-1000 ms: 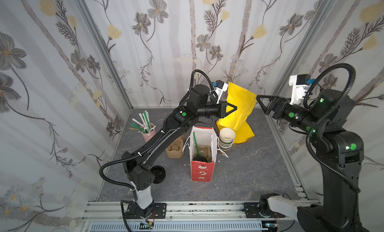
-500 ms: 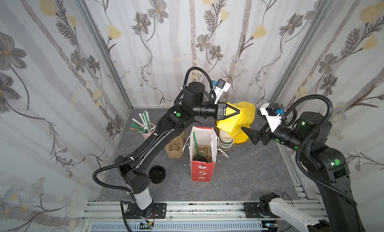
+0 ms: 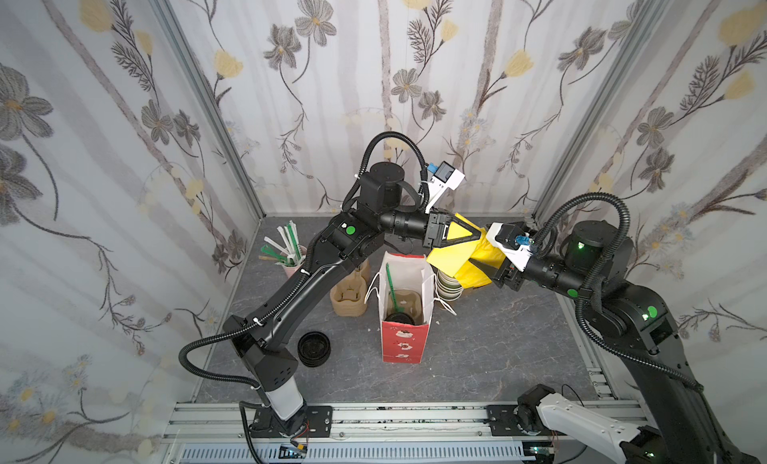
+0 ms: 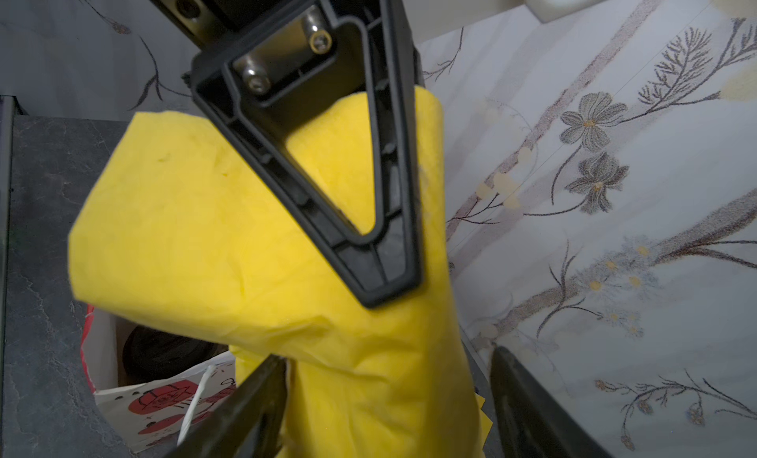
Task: Pack a coffee takeout order
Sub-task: Fold the napkin.
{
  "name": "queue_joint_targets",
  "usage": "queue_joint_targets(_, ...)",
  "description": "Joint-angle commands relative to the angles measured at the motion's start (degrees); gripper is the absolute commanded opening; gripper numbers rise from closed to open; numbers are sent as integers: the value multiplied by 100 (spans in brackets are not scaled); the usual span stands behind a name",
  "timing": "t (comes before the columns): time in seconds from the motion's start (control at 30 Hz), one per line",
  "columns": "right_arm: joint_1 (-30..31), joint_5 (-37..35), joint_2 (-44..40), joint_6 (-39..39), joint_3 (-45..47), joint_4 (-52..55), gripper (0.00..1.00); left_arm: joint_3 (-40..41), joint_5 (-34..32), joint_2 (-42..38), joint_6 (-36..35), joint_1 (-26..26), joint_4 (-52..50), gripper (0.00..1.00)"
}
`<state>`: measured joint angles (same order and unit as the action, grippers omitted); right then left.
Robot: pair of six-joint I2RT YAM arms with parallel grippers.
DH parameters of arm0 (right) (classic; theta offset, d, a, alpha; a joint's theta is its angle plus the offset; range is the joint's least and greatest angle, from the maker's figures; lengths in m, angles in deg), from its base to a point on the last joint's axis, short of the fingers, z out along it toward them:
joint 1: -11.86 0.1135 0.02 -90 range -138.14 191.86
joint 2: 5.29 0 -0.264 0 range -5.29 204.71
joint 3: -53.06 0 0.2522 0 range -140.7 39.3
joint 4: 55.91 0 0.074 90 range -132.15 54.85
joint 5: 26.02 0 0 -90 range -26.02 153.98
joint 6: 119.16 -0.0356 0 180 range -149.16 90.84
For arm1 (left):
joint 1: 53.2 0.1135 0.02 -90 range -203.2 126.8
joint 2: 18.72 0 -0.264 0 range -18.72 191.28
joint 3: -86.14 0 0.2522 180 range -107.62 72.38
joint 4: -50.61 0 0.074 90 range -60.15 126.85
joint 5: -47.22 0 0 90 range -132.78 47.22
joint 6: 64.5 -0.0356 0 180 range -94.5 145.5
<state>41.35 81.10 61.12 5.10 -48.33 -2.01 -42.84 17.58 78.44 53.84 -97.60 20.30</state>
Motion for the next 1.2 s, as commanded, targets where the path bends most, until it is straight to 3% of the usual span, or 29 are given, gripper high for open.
queue_joint_targets(0.0,95,-5,-10,195,9,-94,56,54,231,-120,-39,3,205,0)
queue_joint_targets(0.2,217,44,-40,8,1,-33,23,311,-13,-306,-300,4,205,1)
queue_joint_targets(0.3,241,203,-6,-234,-81,78,7,526,-232,-486,-586,13,205,13)
queue_joint_targets(0.37,275,305,30,-396,-141,180,0,616,-501,-593,-758,11,205,26)
queue_joint_targets(0.4,299,347,38,-477,-158,219,0,645,-707,-672,-856,13,204,30)
queue_joint_targets(0.5,372,442,26,-834,-157,270,0,726,-1701,-939,-1273,13,206,59)
queue_joint_targets(0.6,502,406,23,-1441,-149,242,0,801,-3303,-1261,-1570,8,271,71)
queue_joint_targets(0.77,977,-298,48,-3492,28,-480,0,1465,-6193,-1985,-1328,9,539,76)
queue_joint_targets(0.9,1942,-1478,-137,-5456,810,-2039,0,2737,-8122,-2974,-678,40,1081,77)
queue_joint_targets(1.03,2963,-2941,158,-6371,1101,-2808,0,3826,-9136,-3869,156,124,1199,77)
queue_joint_targets(1.17,3502,-4406,590,-7097,1061,-2720,0,4688,-9554,-4605,751,129,1190,76)
